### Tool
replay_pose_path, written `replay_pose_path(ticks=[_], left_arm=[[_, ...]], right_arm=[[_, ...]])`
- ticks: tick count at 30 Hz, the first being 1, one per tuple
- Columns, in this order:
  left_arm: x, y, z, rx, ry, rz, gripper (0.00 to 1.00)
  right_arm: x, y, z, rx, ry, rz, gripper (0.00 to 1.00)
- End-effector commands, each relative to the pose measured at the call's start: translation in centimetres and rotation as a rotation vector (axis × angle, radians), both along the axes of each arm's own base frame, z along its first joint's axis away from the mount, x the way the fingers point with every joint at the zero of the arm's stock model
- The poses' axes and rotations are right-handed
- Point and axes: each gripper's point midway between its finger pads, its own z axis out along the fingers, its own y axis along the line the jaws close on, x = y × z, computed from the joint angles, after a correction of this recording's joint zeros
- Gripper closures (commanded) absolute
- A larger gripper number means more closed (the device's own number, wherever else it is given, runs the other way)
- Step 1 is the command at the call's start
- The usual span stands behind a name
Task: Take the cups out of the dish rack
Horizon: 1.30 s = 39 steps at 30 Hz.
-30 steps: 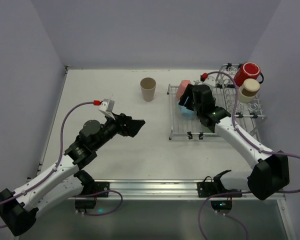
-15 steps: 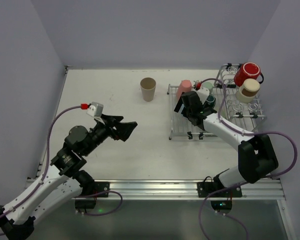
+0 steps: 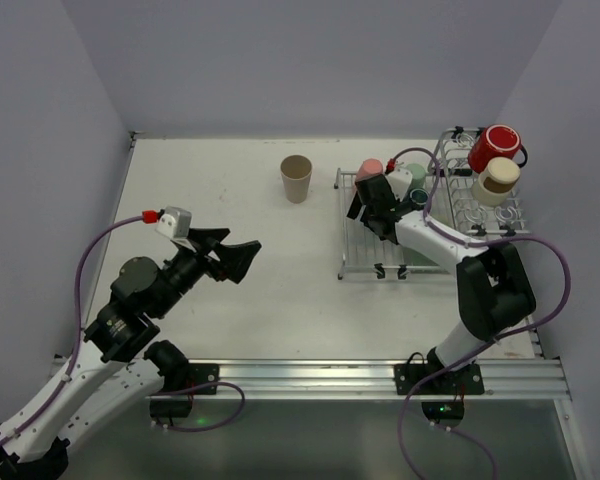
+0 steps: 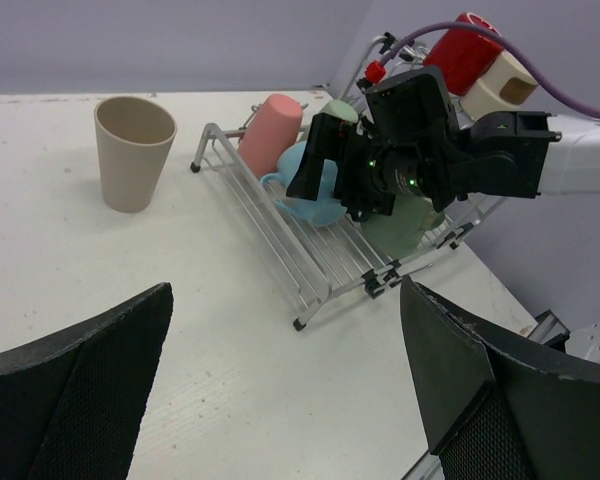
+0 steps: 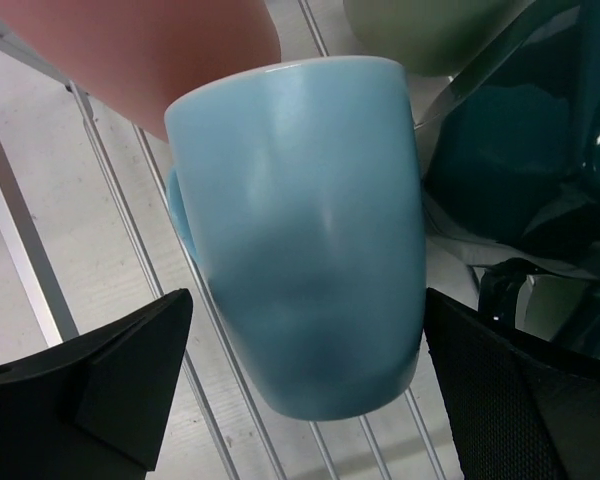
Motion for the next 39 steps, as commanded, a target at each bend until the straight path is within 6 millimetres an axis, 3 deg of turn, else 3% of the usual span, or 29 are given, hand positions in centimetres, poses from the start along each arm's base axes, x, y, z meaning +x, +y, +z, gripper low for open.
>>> replay_pose_path(ticks=[1,7,11,15,17,21,24,30,39], left_arm=[[0.2,0.4,0.0,0.028,-0.014,0.018,0.02],[0.4,0.3,0.0,0.031,-0.01,0.02,0.02],[0.5,0.3,0.0,0.026,-0.008,0.021,0.02],[0.3,0.3,0.1,0.018,-0.01,0.021,0.02],[0.4,0.4,0.0,0.019,-0.009,0.026,0.02],[0.4,0.3,0.1,0.011,-0.005,0.023,0.02],[0.4,0.1,-0.1,0.009,0.002,0.016,0.02],[1.0,-0.6,-0.4,0.013,0.016,0.005,0.02],[2.3,-2.8,-0.2,-0.018,0.019,-0.036,0.02]], right_arm=[[1.8,-0.3,1.3,-0.006,-0.054,-0.035,0.01],[2.2,-0.2,0.0,-0.015,-0.028,-0.028,0.04],[2.0,-0.5,-0.6,-0.025,-0.018,-0.03,0.12],[1.9,-0.6,-0.4,-0.024,-0.046,-0.026,0.34],[1.6,-0.4,0.2,-0.019,-0.073,-0.01,0.5],[0.9,-0.2,1.9,-0.044,-0.116,0.013,0.72],[0.3,0.2,3.4,-0.039,-0.143,0.044,0.81],[-0.6,1.4,6.6,0.01,-0.231,0.153,0.83],[-1.7,2.1,8.2,0.031,-0.278,0.271,0.86]])
